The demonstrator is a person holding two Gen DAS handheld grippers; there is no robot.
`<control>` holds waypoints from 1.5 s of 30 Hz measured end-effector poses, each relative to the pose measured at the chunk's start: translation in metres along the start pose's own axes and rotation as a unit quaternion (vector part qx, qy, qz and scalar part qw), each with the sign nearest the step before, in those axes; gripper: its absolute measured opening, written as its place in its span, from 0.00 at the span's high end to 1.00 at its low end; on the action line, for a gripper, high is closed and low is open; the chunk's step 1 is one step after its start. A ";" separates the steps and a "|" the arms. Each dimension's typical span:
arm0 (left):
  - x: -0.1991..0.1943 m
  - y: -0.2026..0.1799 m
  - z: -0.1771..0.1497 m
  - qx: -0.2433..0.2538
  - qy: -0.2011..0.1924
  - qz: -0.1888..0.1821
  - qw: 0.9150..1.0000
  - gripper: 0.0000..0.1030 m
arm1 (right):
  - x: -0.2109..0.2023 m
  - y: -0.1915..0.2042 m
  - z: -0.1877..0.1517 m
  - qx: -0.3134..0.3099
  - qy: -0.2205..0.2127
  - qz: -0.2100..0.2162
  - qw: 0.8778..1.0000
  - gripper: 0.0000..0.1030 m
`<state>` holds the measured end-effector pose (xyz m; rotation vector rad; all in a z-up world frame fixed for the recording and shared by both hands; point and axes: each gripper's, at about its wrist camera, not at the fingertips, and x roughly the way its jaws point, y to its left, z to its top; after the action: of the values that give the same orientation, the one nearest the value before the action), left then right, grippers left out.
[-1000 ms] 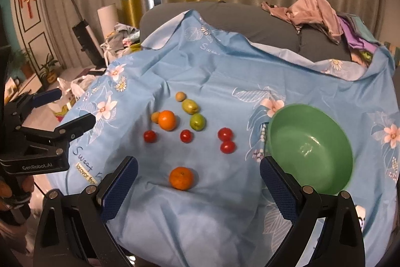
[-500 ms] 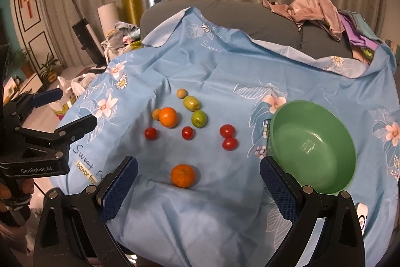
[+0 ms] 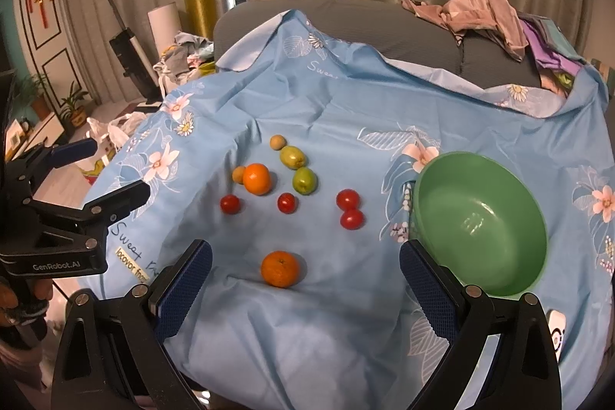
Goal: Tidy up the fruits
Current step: 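Move the right tool toward the mandarin orange on the cloth, then close the right gripper on the mandarin orange while the left tool approaches the other mandarin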
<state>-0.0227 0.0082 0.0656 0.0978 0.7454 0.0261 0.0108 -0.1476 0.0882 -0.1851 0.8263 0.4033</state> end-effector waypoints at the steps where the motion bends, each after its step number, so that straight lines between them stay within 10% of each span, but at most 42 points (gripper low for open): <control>1: 0.000 0.000 0.000 0.000 0.000 0.000 1.000 0.01 | 0.000 0.000 0.000 0.000 0.001 0.000 1.000 0.04; 45: 0.038 0.000 -0.026 0.004 0.035 -0.085 0.996 0.01 | 0.049 -0.011 -0.025 0.021 0.054 0.027 0.998 0.04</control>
<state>-0.0119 0.0120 0.0210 0.0412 0.8209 -0.1369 0.0285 -0.1515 0.0353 -0.1462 0.9470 0.4293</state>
